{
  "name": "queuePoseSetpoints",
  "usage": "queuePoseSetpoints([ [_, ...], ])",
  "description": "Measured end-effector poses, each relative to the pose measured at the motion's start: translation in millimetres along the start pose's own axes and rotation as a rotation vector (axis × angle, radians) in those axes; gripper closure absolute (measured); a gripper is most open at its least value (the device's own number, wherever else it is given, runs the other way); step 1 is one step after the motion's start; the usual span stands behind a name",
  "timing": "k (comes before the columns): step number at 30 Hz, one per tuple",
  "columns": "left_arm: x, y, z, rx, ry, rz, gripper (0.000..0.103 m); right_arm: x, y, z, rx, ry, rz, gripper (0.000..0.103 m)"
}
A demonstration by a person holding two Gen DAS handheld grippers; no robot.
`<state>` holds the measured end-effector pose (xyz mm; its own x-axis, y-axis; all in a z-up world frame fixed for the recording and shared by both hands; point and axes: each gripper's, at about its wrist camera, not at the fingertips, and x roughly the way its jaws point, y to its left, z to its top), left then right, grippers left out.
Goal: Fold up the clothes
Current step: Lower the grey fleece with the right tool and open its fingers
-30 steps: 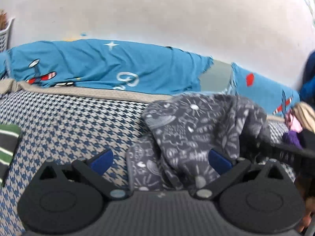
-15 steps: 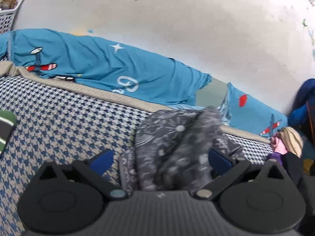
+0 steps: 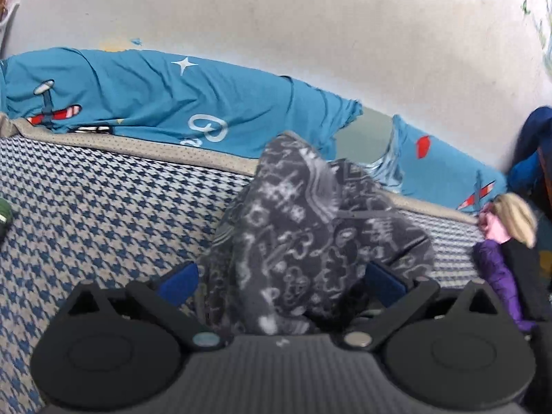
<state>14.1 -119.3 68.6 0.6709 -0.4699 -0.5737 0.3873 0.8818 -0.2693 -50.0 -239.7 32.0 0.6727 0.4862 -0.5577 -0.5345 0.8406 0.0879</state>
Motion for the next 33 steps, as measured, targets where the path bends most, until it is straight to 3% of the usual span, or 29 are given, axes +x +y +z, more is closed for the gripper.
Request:
queuePoseSetpoints([
  [10, 24, 24, -11, -0.057, 0.072, 0.232, 0.012, -16, -6, -9, -0.012, 0.004, -0.007, 0.079],
  [22, 23, 46, -15, -0.069, 0.129, 0.361, 0.012, -52, -24, -1, 0.001, -0.049, 0.010, 0.063],
  [27, 22, 51, -22, -0.046, 0.159, 0.415, 0.006, -71, -61, 18, 0.089, -0.101, 0.010, 0.059],
  [33, 19, 52, -25, -0.016, 0.190, 0.417, 0.004, -93, -77, 35, 0.183, -0.179, 0.013, 0.059],
])
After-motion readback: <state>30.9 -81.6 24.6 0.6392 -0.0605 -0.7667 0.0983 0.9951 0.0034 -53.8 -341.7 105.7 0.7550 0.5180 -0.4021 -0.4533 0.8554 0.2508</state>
